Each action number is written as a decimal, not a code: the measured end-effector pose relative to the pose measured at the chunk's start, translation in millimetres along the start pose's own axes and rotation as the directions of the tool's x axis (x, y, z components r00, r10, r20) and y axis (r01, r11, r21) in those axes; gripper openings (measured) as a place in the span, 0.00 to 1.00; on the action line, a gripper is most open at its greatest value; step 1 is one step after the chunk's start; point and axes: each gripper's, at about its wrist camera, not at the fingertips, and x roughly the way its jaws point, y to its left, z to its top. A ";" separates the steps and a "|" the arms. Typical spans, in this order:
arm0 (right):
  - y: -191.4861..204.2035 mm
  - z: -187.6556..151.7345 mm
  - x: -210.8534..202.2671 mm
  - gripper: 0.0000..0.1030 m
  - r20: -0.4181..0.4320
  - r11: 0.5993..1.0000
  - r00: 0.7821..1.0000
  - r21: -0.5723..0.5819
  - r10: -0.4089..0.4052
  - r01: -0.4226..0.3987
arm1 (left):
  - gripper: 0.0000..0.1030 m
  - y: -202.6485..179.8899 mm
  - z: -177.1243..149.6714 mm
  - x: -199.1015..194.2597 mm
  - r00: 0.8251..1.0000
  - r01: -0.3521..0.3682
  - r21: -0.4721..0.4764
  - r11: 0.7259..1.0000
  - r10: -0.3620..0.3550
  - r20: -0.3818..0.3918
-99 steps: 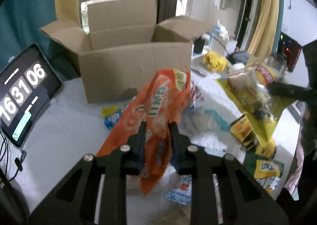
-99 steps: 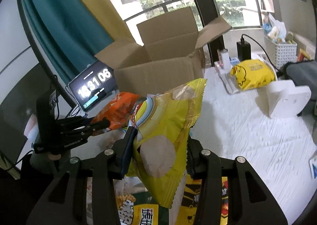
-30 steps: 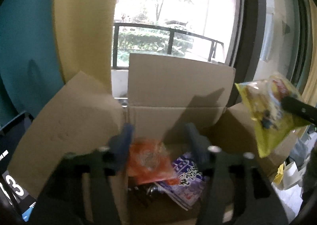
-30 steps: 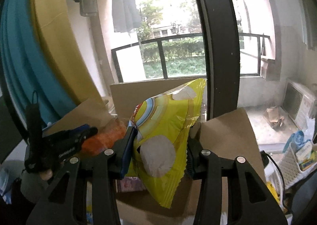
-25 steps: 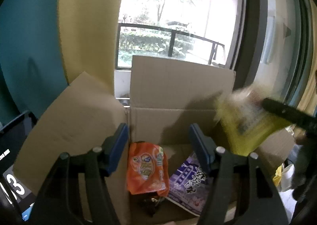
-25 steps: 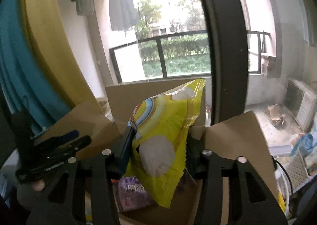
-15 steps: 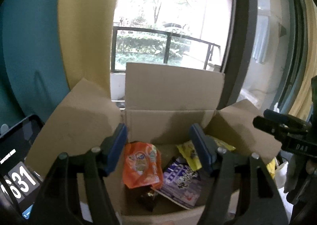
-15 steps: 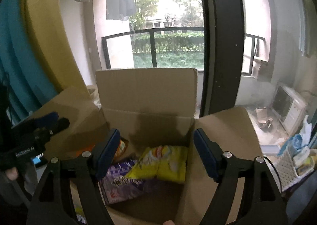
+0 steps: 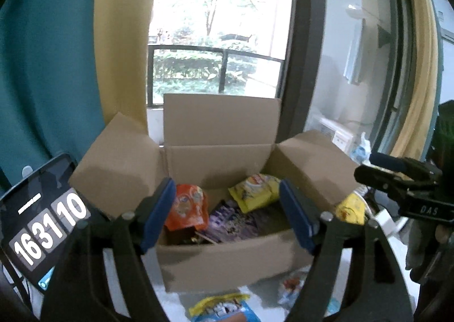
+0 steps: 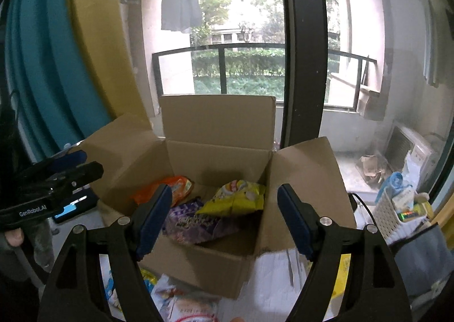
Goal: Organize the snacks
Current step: 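Withdraw both grippers from the box toward the remaining snacks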
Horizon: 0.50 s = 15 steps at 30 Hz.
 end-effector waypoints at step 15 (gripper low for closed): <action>2.9 -45.4 -66.1 0.77 -0.006 1.000 1.000 0.017 0.011 -0.011 | 0.75 -33.9 -43.4 -45.8 0.998 0.043 0.045 0.998 -0.041 -0.052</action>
